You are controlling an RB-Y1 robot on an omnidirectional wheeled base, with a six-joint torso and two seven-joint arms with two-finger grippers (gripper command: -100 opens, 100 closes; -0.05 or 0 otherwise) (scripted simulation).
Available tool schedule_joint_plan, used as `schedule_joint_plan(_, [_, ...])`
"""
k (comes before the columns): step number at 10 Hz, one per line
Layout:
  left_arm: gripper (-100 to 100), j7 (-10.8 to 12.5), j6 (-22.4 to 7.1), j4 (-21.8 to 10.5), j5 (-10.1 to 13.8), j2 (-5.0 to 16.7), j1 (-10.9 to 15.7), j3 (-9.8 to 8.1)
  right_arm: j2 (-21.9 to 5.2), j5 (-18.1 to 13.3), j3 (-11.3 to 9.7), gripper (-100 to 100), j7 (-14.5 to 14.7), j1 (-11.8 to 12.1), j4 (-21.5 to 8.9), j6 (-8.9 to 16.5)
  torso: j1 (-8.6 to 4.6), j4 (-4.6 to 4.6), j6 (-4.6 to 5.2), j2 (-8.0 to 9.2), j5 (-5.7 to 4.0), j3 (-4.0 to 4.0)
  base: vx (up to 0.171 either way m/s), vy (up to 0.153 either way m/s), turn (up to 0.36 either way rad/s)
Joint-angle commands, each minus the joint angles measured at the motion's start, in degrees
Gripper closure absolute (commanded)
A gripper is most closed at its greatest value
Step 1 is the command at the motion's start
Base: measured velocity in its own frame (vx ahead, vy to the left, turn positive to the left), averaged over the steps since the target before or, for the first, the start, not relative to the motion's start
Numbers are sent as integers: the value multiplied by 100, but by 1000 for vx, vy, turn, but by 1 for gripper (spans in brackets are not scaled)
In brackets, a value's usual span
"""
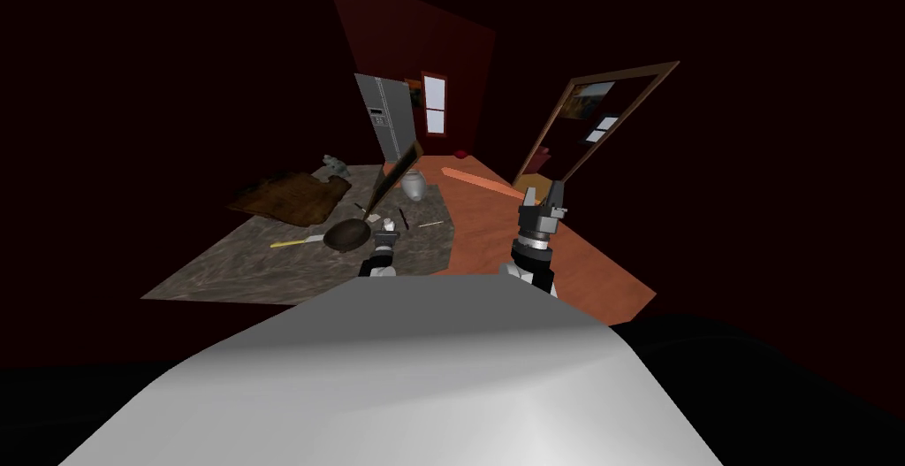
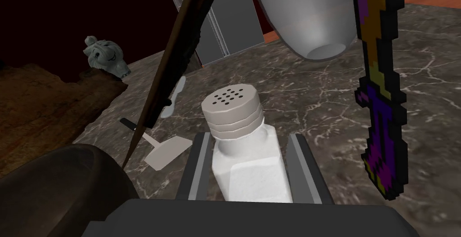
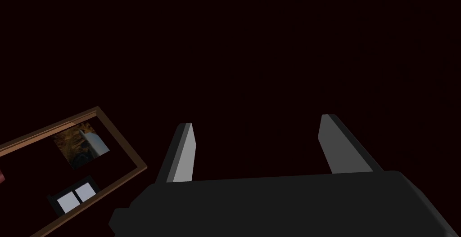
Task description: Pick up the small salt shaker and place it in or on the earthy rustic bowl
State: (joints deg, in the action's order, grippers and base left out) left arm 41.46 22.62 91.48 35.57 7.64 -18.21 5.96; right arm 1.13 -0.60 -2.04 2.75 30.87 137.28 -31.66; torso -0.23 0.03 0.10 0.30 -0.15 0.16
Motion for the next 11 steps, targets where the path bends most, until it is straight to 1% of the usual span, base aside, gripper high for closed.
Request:
schedule_joint_plan(1, [100, 127, -171, 204, 60, 72, -10, -29, 0, 0, 0, 0, 0, 0, 0, 0, 0, 0, 0, 0, 0, 0, -88, -15, -34])
schedule_joint_plan(4, [100, 373, -479, 607, 183, 156, -35, -100, 0, 0, 0, 0, 0, 0, 0, 0, 5, 3, 0, 7, 2, 5, -87, -9, -36])
schedule_joint_plan(7, [100, 603, -788, 998, 309, 186, -56, -186, 0, 0, 0, 0, 0, 0, 0, 0, 11, 2, -2, 10, 6, 6, -98, -2, -26])
schedule_joint_plan(11, [100, 800, -1171, 1462, 464, 175, -91, -314, 0, 0, 0, 0, 0, 0, 0, 0, 15, 4, -4, 1, 11, 3, -66, -5, -3])
